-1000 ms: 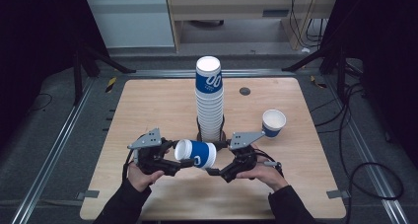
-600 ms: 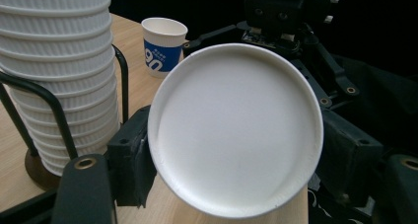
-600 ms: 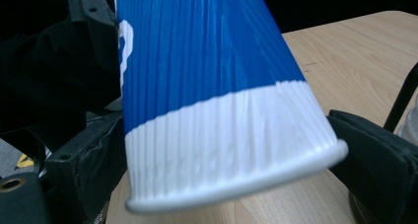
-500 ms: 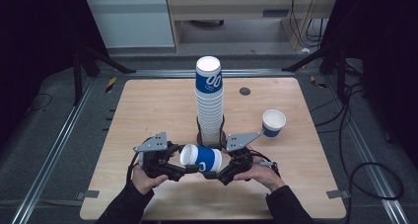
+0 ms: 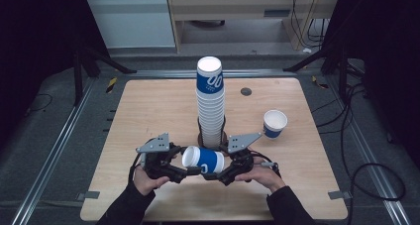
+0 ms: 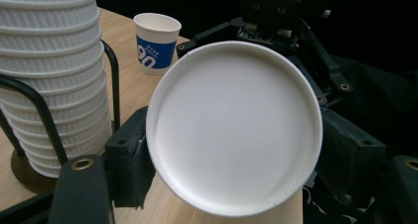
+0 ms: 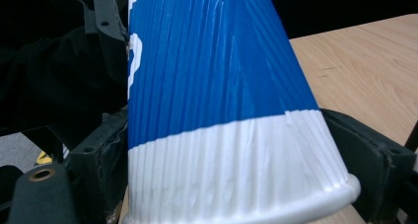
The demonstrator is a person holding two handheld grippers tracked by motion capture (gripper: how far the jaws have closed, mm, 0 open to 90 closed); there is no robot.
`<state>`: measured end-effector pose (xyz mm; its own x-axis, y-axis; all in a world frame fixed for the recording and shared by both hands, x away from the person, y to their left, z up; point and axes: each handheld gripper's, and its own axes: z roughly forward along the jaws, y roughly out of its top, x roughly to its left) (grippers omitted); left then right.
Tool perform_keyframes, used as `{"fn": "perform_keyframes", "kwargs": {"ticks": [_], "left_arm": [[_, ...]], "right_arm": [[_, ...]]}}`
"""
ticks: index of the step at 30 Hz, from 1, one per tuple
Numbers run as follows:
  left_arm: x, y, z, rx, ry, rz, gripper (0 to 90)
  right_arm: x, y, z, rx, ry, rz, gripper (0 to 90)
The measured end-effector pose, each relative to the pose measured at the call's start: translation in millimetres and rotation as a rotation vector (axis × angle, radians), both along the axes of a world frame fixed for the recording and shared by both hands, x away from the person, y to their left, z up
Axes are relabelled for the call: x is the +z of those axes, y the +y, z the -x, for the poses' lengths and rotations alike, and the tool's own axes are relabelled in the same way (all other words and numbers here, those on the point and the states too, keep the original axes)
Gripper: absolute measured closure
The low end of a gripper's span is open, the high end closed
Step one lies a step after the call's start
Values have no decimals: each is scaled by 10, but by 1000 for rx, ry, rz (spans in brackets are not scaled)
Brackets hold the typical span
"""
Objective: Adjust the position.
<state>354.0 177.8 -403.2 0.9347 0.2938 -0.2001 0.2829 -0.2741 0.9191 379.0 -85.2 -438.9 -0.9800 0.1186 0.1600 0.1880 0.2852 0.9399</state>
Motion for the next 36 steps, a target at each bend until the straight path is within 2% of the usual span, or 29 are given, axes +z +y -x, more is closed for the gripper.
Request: {"fn": "perform_keyframes", "kwargs": {"ticks": [4,9,14,16,18,20,21,23,30,36], "left_arm": [[33,20,2,10,-9,-3,195],[78,100,-7,21,-18,-11,172],[63,168,-52,14,-6,-83,153],[11,169,-84,-3,19,-123,147],[-32,155,-101,-9,28,-162,144],[-97,99,-109,-33,41,-224,140],[-97,99,-109,-33,41,-224,137],[-129,55,-102,-41,36,-254,136],[-226,-86,-75,-113,56,-329,136],[-274,-133,-70,-131,69,-355,162]], "right_arm": [[26,-40,-7,-3,-2,-5,145],[57,-87,-9,-21,-27,16,144],[77,-161,-23,-59,-58,51,143],[67,-164,-21,-66,-70,74,143],[48,-149,-15,-66,-87,104,143],[14,-99,1,-58,-118,174,142],[14,-99,1,-58,-118,174,142],[-12,-62,9,-47,-123,197,142],[-117,80,45,0,-145,281,141],[-162,177,93,42,-169,325,142]]}}
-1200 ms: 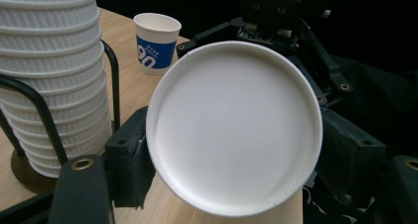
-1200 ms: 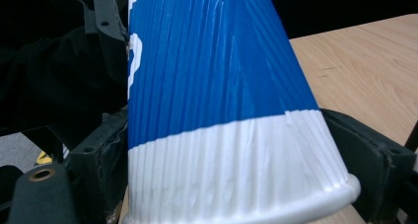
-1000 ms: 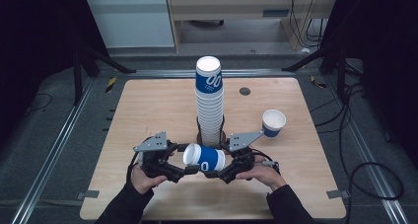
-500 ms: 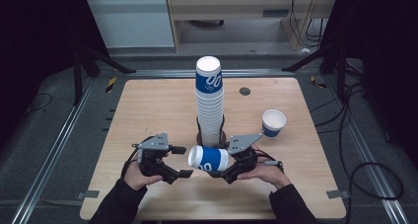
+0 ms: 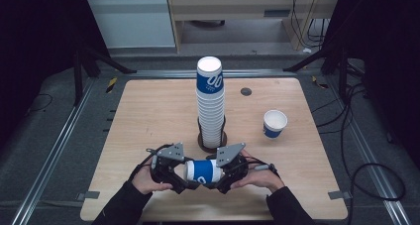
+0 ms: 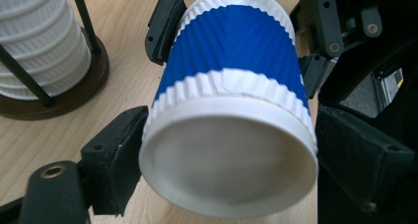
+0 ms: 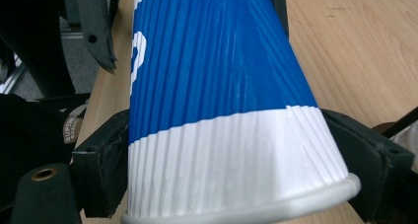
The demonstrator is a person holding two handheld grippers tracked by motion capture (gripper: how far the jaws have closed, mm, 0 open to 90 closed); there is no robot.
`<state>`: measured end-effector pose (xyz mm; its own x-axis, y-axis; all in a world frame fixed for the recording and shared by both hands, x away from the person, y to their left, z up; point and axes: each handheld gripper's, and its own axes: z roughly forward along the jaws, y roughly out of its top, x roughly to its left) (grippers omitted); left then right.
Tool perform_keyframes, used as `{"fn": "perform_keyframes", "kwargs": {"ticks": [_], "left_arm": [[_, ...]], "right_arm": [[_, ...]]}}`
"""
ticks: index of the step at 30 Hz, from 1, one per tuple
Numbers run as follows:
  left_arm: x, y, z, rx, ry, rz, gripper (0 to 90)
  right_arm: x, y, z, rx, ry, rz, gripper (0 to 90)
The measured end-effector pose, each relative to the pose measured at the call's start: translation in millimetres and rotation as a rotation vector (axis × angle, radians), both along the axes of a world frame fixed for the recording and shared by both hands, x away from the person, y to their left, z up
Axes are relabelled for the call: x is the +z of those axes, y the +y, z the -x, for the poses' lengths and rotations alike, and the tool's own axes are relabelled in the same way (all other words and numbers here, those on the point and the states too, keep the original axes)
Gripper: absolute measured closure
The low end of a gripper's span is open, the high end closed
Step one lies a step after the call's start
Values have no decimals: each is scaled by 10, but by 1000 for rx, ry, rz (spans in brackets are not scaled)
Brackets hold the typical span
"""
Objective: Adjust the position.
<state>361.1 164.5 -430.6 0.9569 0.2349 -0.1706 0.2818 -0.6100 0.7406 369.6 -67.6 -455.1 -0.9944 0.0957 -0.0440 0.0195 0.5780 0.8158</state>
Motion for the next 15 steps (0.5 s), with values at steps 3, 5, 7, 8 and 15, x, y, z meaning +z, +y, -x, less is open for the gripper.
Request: {"fn": "perform_keyframes", "kwargs": {"ticks": [3,5,7,8,15], "left_arm": [[-11,-10,5,-8,6,-5,196],[-16,-7,0,-3,12,-5,243],[-23,-5,-4,-6,16,-7,245],[-24,-5,-3,-7,15,-9,247],[-21,3,-6,-9,11,-4,252]], "right_arm": [[1,14,11,7,-5,6,142],[-2,16,18,11,-5,11,141],[-7,20,20,15,-8,15,141],[-8,21,21,18,-9,17,141],[-11,15,16,17,-5,10,123]]}}
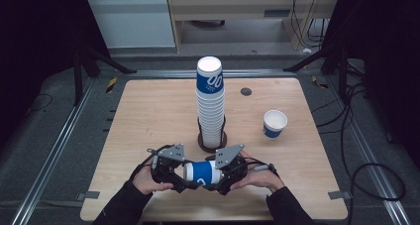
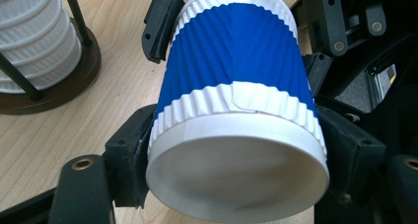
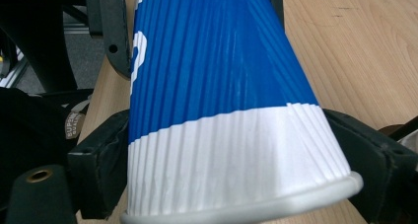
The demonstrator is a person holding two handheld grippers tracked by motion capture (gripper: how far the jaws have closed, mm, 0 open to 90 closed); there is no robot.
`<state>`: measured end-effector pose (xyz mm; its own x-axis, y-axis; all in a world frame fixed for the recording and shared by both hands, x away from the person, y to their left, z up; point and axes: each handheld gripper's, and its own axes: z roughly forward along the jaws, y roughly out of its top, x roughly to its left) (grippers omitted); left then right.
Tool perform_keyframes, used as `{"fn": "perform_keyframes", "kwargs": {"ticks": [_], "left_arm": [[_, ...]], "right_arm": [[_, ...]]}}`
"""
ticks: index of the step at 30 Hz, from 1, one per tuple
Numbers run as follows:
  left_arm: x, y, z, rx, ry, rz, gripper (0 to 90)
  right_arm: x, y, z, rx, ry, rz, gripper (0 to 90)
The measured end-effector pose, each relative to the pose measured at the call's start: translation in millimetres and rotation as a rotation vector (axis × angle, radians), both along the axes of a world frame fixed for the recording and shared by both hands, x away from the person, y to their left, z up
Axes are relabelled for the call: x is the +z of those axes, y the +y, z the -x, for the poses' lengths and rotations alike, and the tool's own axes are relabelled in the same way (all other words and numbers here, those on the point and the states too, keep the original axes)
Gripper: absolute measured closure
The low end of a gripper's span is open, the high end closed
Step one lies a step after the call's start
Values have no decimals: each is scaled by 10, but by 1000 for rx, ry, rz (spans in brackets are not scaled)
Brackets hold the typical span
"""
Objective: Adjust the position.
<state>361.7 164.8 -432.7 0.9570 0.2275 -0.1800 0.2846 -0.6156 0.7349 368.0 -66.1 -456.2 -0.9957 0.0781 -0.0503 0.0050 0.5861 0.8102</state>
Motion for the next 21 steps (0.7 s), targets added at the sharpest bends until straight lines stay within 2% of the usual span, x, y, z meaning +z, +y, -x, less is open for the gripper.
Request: {"fn": "perform_keyframes", "kwargs": {"ticks": [5,11,16,21], "left_arm": [[18,61,-25,22,-3,17,252],[69,209,-80,74,-18,56,252],[108,328,-118,112,-12,121,252],[166,394,-115,124,-22,191,252]], "right_arm": [[49,-53,-22,-22,6,-39,91],[199,-233,-80,-89,9,-139,84],[282,-376,-122,-131,24,-214,82],[316,-447,-142,-139,50,-274,82]]}}
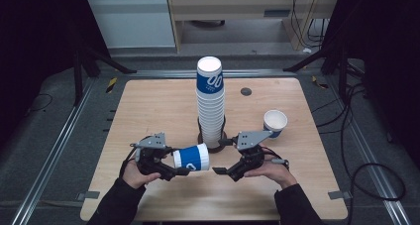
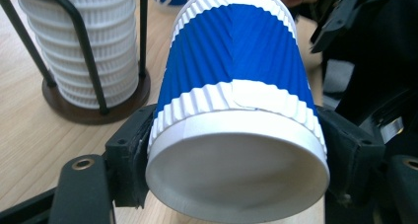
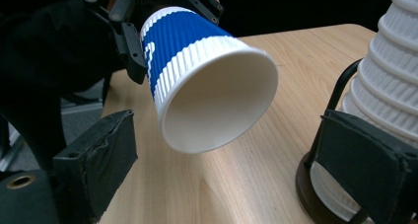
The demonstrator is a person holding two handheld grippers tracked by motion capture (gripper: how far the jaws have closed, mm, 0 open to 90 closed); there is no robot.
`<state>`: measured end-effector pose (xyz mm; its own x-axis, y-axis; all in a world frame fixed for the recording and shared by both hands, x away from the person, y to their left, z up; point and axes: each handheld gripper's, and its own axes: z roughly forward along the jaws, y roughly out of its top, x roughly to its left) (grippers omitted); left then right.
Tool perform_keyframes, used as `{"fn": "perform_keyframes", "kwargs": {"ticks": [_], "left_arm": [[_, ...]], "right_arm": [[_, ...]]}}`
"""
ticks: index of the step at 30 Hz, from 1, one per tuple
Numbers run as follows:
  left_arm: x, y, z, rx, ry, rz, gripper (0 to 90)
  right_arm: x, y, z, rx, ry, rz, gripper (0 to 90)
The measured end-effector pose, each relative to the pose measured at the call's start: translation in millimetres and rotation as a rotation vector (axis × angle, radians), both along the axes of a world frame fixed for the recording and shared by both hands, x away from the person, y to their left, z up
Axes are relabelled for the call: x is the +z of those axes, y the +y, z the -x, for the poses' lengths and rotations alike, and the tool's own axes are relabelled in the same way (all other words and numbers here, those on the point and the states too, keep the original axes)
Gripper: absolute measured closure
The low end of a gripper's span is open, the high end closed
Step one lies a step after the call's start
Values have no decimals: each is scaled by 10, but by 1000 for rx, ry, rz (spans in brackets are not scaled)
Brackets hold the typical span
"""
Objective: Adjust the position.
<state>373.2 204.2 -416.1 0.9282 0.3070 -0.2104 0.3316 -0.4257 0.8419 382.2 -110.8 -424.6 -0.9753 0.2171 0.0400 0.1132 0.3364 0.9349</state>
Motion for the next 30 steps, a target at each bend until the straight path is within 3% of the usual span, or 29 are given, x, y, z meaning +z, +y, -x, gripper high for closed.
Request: {"fn": "perform_keyframes", "kwargs": {"ticks": [6,12,30], "left_arm": [[44,-12,33,-9,-17,40,252],[72,-65,76,-34,-30,64,252],[70,-246,175,-124,-31,68,253]], "right_arm": [[-13,1,-6,3,20,-16,79],[15,-9,3,40,62,-96,78],[-55,138,50,145,122,-97,66]]}}
